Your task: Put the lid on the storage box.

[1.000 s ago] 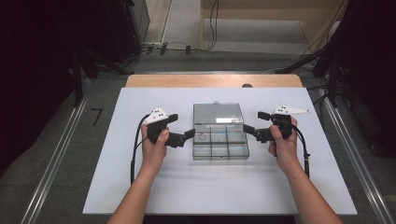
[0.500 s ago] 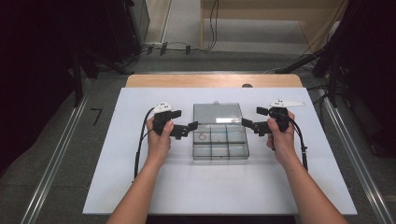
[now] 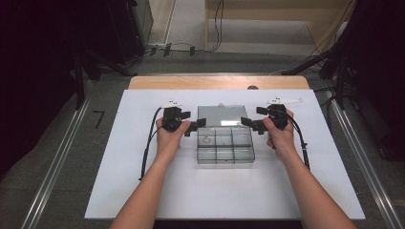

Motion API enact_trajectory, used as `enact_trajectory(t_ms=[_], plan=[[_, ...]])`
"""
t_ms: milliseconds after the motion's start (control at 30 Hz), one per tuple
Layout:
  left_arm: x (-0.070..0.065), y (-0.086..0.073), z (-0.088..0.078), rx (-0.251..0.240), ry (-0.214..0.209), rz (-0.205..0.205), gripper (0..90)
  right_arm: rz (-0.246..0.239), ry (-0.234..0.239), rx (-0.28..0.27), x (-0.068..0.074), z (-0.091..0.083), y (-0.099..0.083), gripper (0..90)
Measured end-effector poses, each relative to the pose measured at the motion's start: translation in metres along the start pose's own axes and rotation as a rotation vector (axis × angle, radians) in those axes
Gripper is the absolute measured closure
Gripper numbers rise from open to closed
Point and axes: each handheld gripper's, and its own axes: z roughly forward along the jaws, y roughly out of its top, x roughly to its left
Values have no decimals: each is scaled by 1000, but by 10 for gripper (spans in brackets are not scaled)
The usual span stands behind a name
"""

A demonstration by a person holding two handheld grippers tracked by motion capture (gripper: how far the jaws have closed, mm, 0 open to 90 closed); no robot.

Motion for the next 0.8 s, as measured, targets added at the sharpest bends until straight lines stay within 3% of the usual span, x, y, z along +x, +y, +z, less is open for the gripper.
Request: enact_trajectory(t_ms=[233, 300, 600, 700, 800], plan=[[7, 0, 11, 44, 47, -49, 206, 25, 12, 17, -2, 9, 2, 0], [8, 0, 14, 61, 58, -61, 224, 43, -2, 28, -3, 12, 2, 36], [10, -1, 22, 79, 38, -112, 279, 116, -3, 66, -10, 23, 0, 95], [9, -2, 25, 86, 40, -112, 283, 151, -33, 89, -11, 27, 0, 143], [9, -3, 28, 94, 37, -114, 294, 155, -55, 110, -10, 29, -1, 167]])
